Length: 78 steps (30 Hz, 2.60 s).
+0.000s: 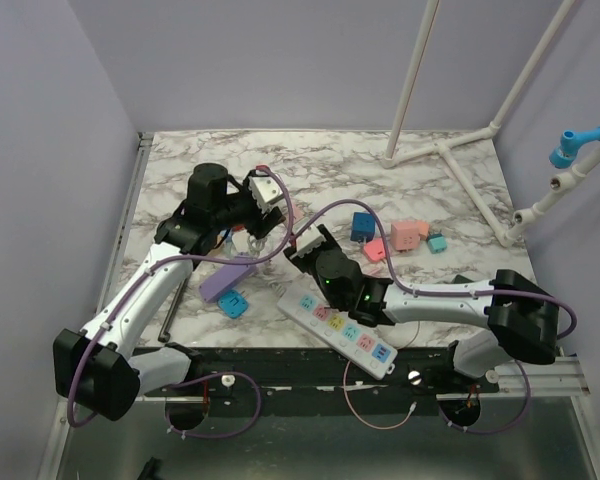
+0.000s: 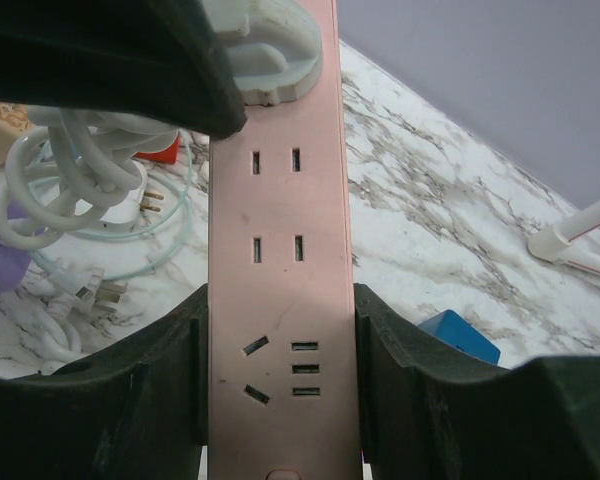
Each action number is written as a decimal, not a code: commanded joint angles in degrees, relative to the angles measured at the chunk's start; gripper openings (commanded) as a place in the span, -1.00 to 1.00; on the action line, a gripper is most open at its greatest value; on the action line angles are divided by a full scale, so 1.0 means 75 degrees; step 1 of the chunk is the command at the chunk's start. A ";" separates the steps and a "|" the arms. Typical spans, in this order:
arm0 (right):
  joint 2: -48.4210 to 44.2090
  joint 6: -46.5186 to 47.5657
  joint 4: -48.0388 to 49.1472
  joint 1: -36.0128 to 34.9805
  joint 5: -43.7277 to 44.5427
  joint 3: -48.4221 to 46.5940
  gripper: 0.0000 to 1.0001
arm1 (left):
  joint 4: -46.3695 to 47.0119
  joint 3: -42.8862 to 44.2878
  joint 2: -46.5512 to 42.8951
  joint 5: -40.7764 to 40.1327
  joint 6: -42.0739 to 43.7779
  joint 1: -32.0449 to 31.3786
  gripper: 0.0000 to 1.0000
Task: Pull the plug off the socket
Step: Remove the plug from the socket.
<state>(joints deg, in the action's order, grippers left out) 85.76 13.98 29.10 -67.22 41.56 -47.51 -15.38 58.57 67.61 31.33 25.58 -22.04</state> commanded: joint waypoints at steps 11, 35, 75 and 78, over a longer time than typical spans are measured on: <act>-0.0280 0.0439 0.1550 -0.0233 0.1121 -0.0293 -0.60 | -0.0411 0.0006 -0.0135 -0.0755 0.0750 -0.0459 -0.89; -0.0758 0.0466 0.1638 -0.0305 0.0841 -0.0094 -0.63 | -0.0659 0.0261 -0.0049 -0.0652 0.0919 -0.0477 -0.39; -0.0738 -0.4830 -0.1423 0.3408 -1.0061 -0.0683 1.00 | -0.0260 0.0458 -0.0683 -0.0541 0.0785 -0.0471 -1.00; -0.0517 -0.5155 -0.0958 0.3419 -1.0072 -0.0733 0.99 | -0.0255 0.0453 -0.0720 -0.0465 0.0812 -0.0477 -1.00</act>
<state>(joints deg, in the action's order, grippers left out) 79.64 -21.32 17.72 -41.52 -30.52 -51.35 -22.92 60.93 64.60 26.35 32.58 -25.63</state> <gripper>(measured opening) 0.998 0.186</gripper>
